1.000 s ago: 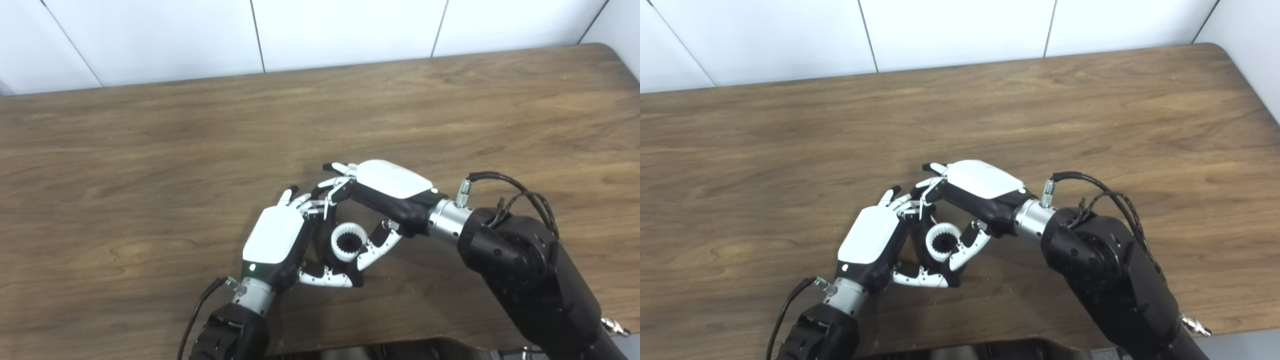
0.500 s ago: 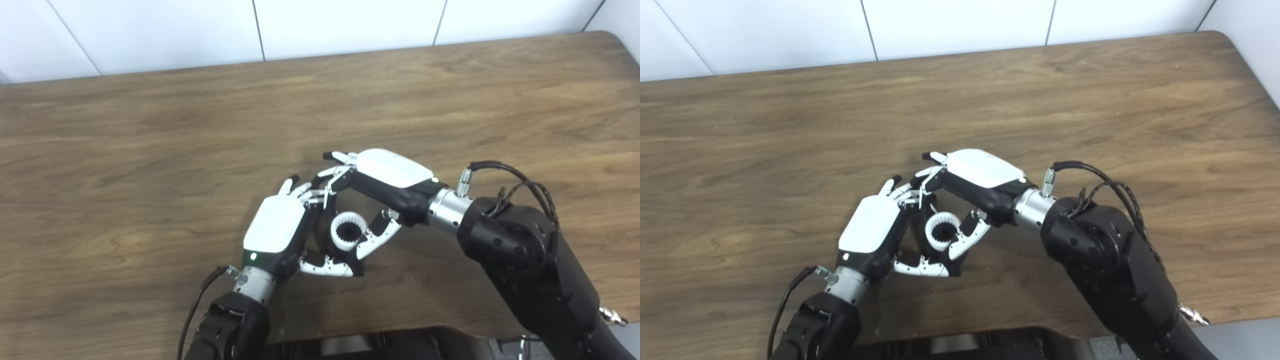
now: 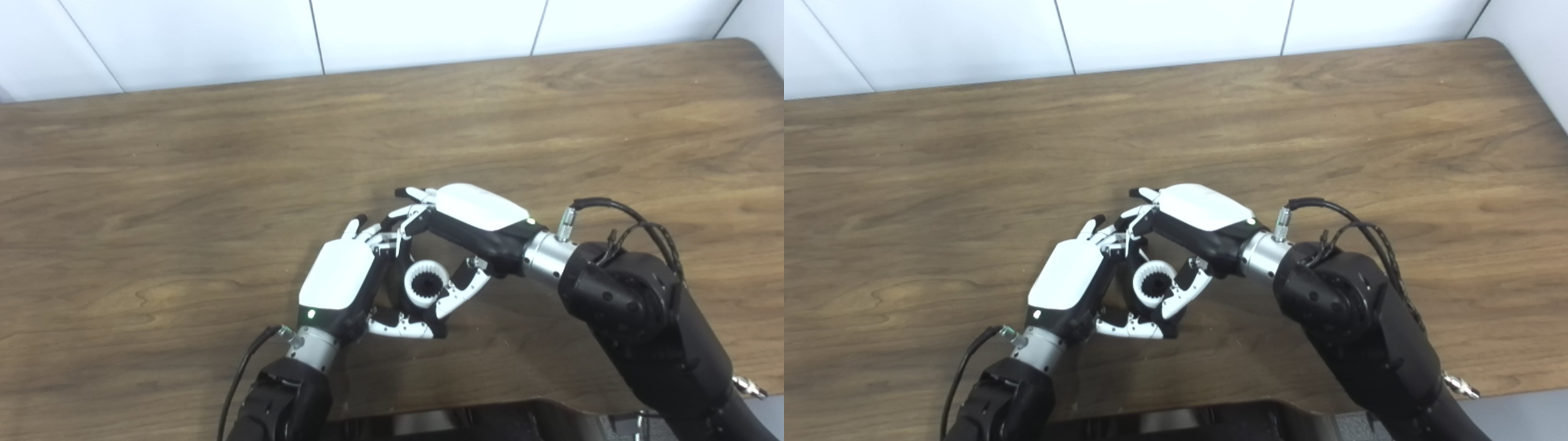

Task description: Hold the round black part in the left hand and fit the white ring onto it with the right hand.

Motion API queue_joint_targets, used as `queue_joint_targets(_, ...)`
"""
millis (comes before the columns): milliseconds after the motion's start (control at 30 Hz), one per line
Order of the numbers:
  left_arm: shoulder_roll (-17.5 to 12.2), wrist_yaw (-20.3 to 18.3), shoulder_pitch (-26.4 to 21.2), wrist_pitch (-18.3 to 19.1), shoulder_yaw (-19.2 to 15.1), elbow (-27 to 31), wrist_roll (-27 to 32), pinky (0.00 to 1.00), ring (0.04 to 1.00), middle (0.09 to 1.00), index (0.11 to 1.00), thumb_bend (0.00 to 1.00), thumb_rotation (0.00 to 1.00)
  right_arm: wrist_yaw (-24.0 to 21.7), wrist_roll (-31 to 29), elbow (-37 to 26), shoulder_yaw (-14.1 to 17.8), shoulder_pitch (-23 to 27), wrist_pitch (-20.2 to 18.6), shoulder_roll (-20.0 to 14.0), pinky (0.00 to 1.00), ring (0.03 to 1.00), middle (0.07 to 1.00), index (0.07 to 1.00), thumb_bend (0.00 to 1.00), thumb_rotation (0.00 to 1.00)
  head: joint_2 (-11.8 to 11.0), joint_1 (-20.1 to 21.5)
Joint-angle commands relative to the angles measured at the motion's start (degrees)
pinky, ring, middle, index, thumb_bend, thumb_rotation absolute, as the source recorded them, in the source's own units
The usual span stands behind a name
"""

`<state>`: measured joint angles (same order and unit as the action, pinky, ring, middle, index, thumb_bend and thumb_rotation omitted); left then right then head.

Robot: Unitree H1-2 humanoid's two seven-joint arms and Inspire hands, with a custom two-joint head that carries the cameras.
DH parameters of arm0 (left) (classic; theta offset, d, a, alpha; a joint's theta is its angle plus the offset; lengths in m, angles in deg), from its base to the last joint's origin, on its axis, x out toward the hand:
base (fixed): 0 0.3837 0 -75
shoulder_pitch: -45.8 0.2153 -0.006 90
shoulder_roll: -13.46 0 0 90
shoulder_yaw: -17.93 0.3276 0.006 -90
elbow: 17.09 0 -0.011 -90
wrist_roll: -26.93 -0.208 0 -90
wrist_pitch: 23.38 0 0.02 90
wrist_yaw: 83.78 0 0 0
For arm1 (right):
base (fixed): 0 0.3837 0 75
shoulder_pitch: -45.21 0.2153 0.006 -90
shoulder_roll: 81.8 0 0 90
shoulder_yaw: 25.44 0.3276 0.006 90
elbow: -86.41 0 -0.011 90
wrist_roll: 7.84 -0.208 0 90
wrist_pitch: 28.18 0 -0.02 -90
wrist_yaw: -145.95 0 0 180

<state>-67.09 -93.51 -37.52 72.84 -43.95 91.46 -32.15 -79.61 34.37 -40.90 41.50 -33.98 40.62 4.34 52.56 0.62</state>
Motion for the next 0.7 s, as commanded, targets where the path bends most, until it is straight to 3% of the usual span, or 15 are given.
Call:
queue_joint_targets(0,0.5,-0.4,-0.4,-0.2,0.4,0.8,-0.6,1.00,0.889,0.778,0.486,0.52,0.05,0.2,0.1,-1.1,0.5,0.8,0.0,0.1,1.00,1.000,0.855,0.484,0.52,0.13,0.2,0.4)
queue_joint_targets(667,0.0,-0.6,-0.2,-0.5,0.3,1.4,-0.4,1.00,0.885,0.770,0.486,0.52,0.05,0.7,0.3,-0.5,0.5,0.0,-0.8,0.2,1.00,1.000,0.859,0.484,0.52,0.13,0.2,1.4)
